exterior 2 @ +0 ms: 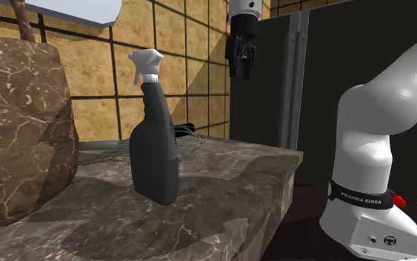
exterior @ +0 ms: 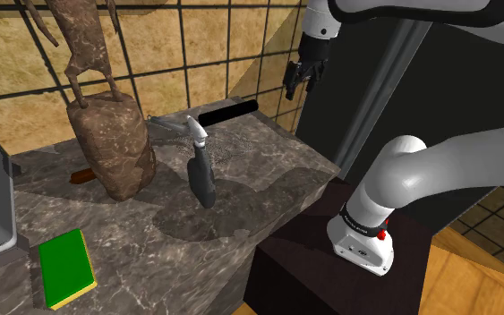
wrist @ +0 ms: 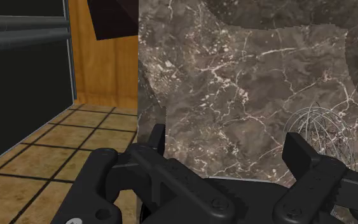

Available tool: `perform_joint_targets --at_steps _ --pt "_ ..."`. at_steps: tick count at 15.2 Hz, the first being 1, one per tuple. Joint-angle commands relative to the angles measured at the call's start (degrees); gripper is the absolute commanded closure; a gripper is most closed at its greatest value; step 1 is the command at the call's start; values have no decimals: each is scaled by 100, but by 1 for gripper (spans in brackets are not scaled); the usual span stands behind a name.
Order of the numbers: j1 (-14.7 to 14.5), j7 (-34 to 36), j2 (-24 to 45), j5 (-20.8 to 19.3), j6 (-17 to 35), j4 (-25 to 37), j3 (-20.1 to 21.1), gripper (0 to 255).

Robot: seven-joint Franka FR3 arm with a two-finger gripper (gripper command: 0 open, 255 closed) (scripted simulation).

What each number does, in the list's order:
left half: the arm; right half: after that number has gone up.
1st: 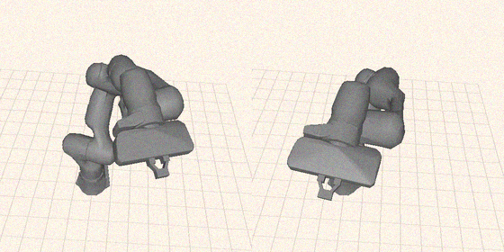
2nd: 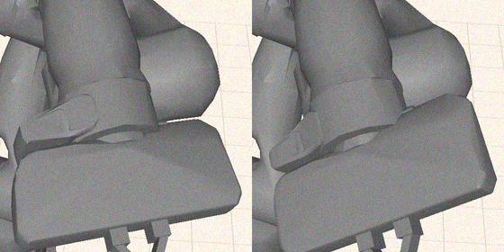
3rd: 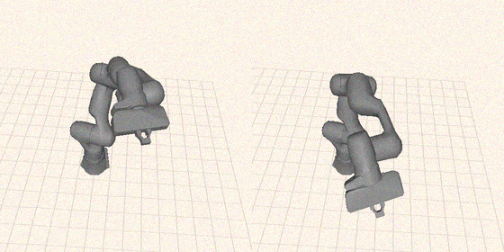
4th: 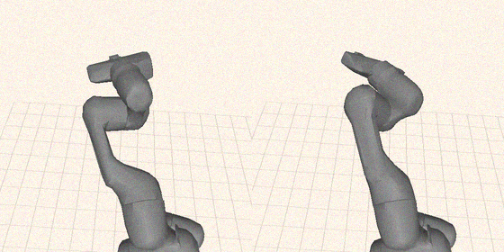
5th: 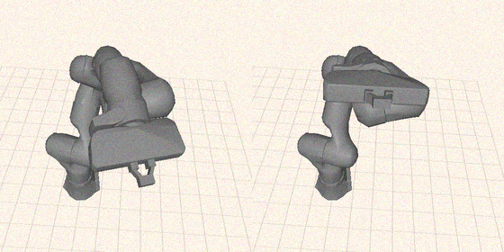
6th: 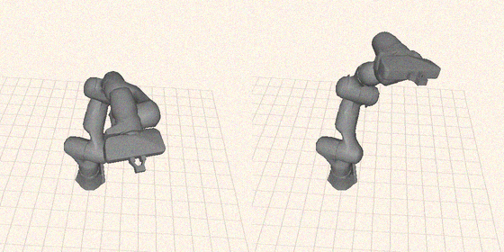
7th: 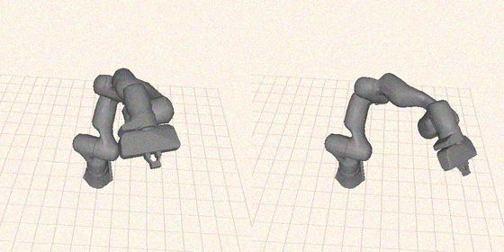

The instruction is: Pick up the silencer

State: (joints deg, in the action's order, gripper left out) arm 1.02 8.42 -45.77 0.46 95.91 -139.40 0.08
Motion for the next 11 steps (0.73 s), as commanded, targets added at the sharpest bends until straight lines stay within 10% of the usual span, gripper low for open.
perform_joint_targets --at_steps 1,11 --pt "0 0 0 0 0 0 0 0" --pt "-622 -3117 2063 -415 1324 655 -1133 0"
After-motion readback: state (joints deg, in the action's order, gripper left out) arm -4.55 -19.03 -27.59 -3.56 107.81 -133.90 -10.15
